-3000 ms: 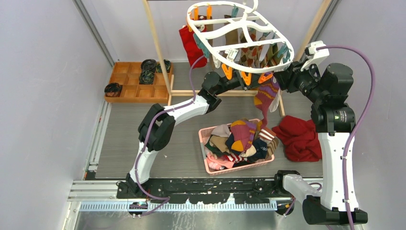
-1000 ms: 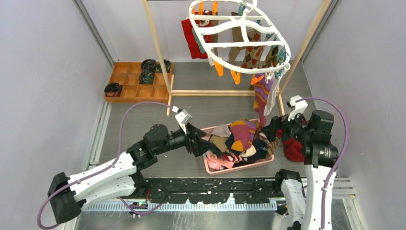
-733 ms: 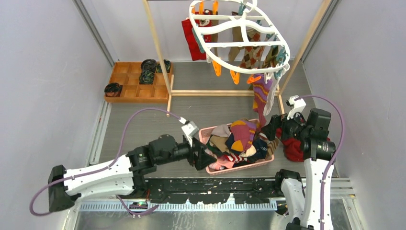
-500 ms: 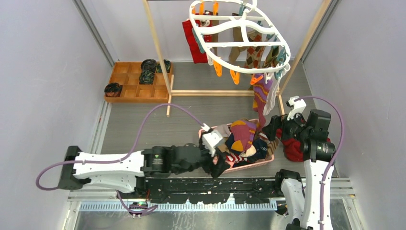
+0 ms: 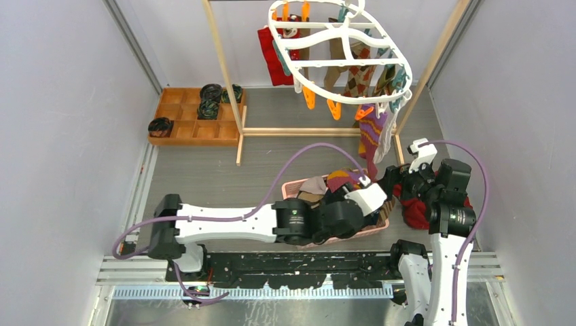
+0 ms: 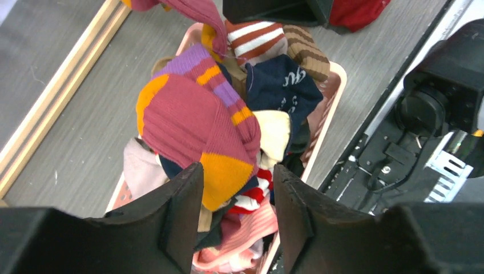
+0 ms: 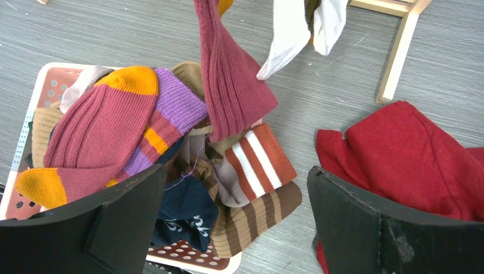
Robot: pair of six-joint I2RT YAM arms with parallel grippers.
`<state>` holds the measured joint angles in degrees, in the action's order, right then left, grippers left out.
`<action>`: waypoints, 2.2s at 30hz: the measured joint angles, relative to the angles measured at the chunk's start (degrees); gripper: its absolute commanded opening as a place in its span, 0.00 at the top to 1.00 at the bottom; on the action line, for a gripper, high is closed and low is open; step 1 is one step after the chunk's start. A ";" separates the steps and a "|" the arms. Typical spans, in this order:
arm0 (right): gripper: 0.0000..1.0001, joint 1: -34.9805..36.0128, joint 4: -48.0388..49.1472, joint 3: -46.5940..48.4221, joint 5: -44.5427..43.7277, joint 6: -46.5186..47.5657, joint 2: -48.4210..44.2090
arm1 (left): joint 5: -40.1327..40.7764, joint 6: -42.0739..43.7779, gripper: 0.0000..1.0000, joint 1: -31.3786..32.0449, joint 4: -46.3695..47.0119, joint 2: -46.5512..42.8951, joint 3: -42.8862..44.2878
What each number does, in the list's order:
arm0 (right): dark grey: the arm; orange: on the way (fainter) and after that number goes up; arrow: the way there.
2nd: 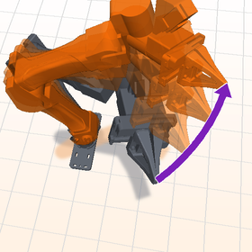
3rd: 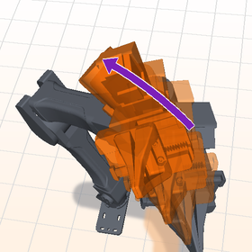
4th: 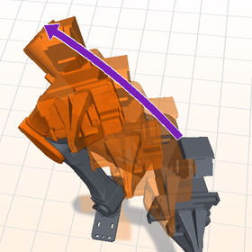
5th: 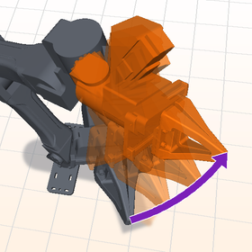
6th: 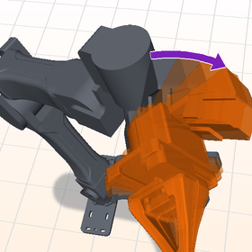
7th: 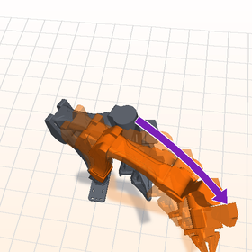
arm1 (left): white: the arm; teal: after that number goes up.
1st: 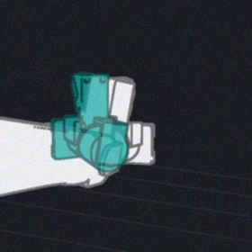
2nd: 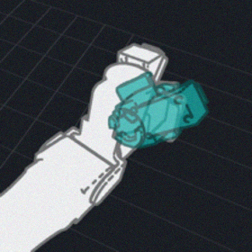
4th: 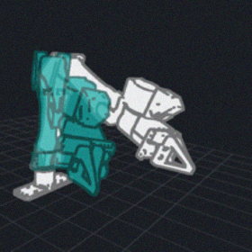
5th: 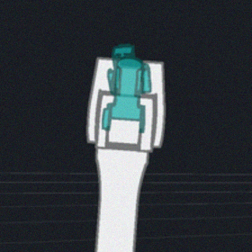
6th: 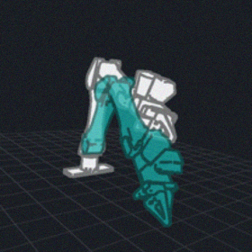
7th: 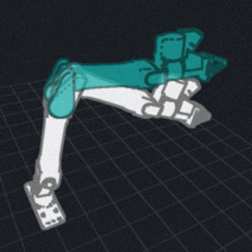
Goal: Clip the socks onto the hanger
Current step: Pick up the sock from the bin.
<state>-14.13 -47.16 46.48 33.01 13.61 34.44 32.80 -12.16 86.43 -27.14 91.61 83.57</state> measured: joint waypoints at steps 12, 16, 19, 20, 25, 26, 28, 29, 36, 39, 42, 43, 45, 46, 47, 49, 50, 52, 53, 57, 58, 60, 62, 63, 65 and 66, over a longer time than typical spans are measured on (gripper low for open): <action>0.00 0.00 -0.02 -0.22 -0.83 0.11 -0.35 | -1.57 1.86 0.58 -4.63 -8.63 13.20 14.40; 0.00 0.00 -0.02 -0.22 -0.85 0.22 -0.35 | -1.57 1.49 0.58 -4.44 -11.04 15.52 16.15; 0.00 0.00 -0.02 -0.22 -0.85 0.24 -0.35 | -1.36 0.76 0.60 -4.42 -12.31 16.81 16.92; 0.00 0.00 -0.02 -0.22 -0.85 0.24 -0.35 | -1.33 0.59 0.61 -4.42 -12.59 17.00 16.94; 0.00 0.00 -0.02 -0.22 -1.05 0.28 -0.33 | -0.24 0.31 0.69 -4.42 -14.67 18.29 17.51; 0.00 0.00 0.00 -0.26 -1.09 0.31 -0.33 | 0.13 0.24 0.73 -4.42 -14.95 18.53 17.84; 0.00 -0.07 -0.02 -0.31 -1.18 0.28 -0.35 | 0.83 0.17 0.81 -4.39 -15.85 18.91 18.51; 0.00 -0.11 -0.02 -0.31 -1.18 0.31 -0.33 | 1.22 0.17 0.86 -4.37 -16.31 19.06 18.84; 0.00 -0.13 -0.02 -0.33 -1.11 0.33 -0.33 | 2.71 0.48 1.00 -4.37 -17.51 19.28 19.58; 0.00 -0.13 -0.02 -0.33 -0.94 0.33 -0.33 | 2.75 0.83 1.00 -4.42 -17.20 19.08 19.54; 0.00 -0.13 -0.04 -0.33 -0.52 0.46 -0.33 | 1.38 1.31 1.00 -4.96 -15.23 16.87 17.73; 0.00 -0.13 -0.04 -0.33 -0.26 0.52 -0.33 | -0.17 1.38 1.00 -5.35 -13.53 14.60 15.89; 0.00 -0.13 -0.04 -0.33 0.31 0.72 -0.33 | -2.25 1.42 1.00 -7.04 -11.76 11.47 13.97; 0.00 -0.13 -0.04 -0.33 0.70 0.90 -0.33 | -3.58 1.22 1.00 -7.98 -10.34 9.53 12.70; 0.00 -0.13 -0.04 -0.33 1.09 0.98 -0.33 | -5.07 0.87 1.00 -9.14 -8.87 7.15 11.30; 0.00 -0.13 -0.07 -0.33 2.01 1.20 -0.28 | -7.72 0.22 1.00 -11.34 -5.66 2.51 8.66; 0.00 -0.13 -0.07 -0.33 2.38 1.27 -0.26 | -9.03 -0.22 1.00 -12.46 -3.96 0.24 7.37; 0.00 -0.13 -0.07 -0.31 3.34 1.36 -0.07 | -11.34 -1.40 1.00 -14.88 -0.92 -3.67 4.96; 0.00 -0.13 -0.07 -0.28 3.89 1.42 0.13 | -12.63 -2.29 1.00 -15.96 0.74 -5.35 3.69; 0.00 -0.13 -0.20 -0.07 5.95 1.84 1.18 | -17.88 -5.64 1.00 -19.98 6.03 -9.86 -1.03; 0.00 -0.13 -0.35 0.07 6.69 2.27 1.40 | -19.04 -6.49 1.00 -20.87 7.10 -10.36 -2.08; 0.00 -0.13 -1.33 0.74 8.70 3.67 1.95 | -21.62 -8.46 1.00 -22.64 8.92 -10.99 -4.22; 0.00 -0.13 -2.73 1.81 11.76 6.34 2.51 | -23.26 -9.66 1.00 -23.67 9.94 -11.08 -5.40; 0.00 -0.13 -3.50 2.29 13.31 8.15 2.78 | -24.04 -10.19 1.00 -24.22 10.38 -11.08 -5.88; 0.00 -0.13 -6.67 3.85 18.43 14.21 3.56 | -25.44 -11.28 1.00 -24.98 11.02 -11.08 -6.25; 0.00 -0.13 -8.63 4.50 21.09 17.94 3.98 | -25.92 -11.58 1.00 -25.09 11.43 -11.08 -6.25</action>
<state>-14.26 -55.79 50.98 54.11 31.55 38.41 6.87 -23.75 61.34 -15.70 80.53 77.32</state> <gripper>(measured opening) 0.995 0.021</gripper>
